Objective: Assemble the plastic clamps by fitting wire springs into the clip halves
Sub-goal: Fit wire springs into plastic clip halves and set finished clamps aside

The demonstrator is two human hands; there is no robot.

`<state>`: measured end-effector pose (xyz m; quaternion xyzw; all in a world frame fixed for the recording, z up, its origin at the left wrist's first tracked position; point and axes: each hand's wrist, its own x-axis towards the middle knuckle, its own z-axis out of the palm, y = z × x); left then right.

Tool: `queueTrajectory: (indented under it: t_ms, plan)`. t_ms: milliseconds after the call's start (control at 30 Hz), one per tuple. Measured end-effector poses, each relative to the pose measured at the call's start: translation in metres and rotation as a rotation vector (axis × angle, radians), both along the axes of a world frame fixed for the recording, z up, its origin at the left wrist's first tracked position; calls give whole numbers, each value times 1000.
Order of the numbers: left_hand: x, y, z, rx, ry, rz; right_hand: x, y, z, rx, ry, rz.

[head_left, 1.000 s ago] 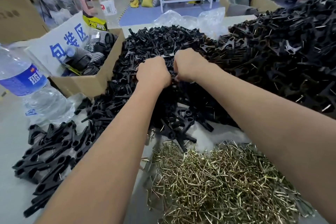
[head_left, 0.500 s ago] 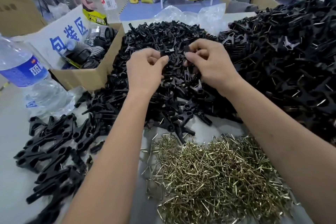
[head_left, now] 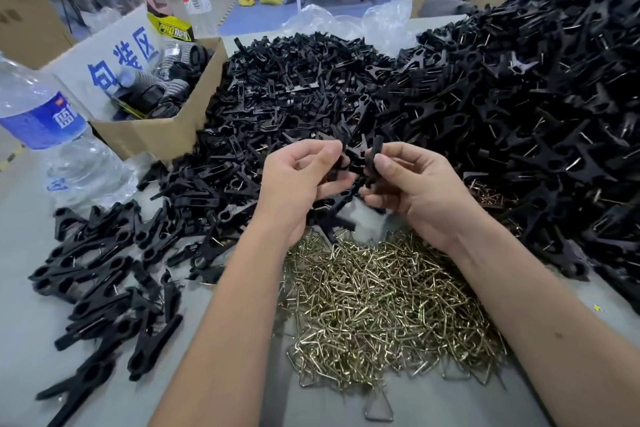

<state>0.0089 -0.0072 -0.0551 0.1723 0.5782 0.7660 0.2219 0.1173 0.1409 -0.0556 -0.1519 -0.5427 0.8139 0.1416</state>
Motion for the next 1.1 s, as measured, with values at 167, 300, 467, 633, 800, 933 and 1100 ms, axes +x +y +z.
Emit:
queueTrajectory:
  t_ms: [167, 300, 467, 633, 800, 933, 1100]
  plan:
    - [4, 5, -2, -58, 181, 80, 4, -1, -3, 270, -14, -55]
    - [2, 8, -7, -107, 315, 106, 1, -5, -6, 339, 77, -53]
    - [3, 11, -7, -141, 358, 79, 0, -5, -9, 384, 83, -84]
    - [0, 2, -4, -105, 304, -35, 0, -3, -10, 308, 68, -100]
    - [0, -2, -1, -100, 283, -76, 1, -1, -9, 263, 39, -114]
    - [0, -2, -1, -113, 267, -84, 2, 0, -9, 258, 9, -109]
    - [0, -2, -2, -123, 280, -64, 3, -2, -6, 201, -11, -107]
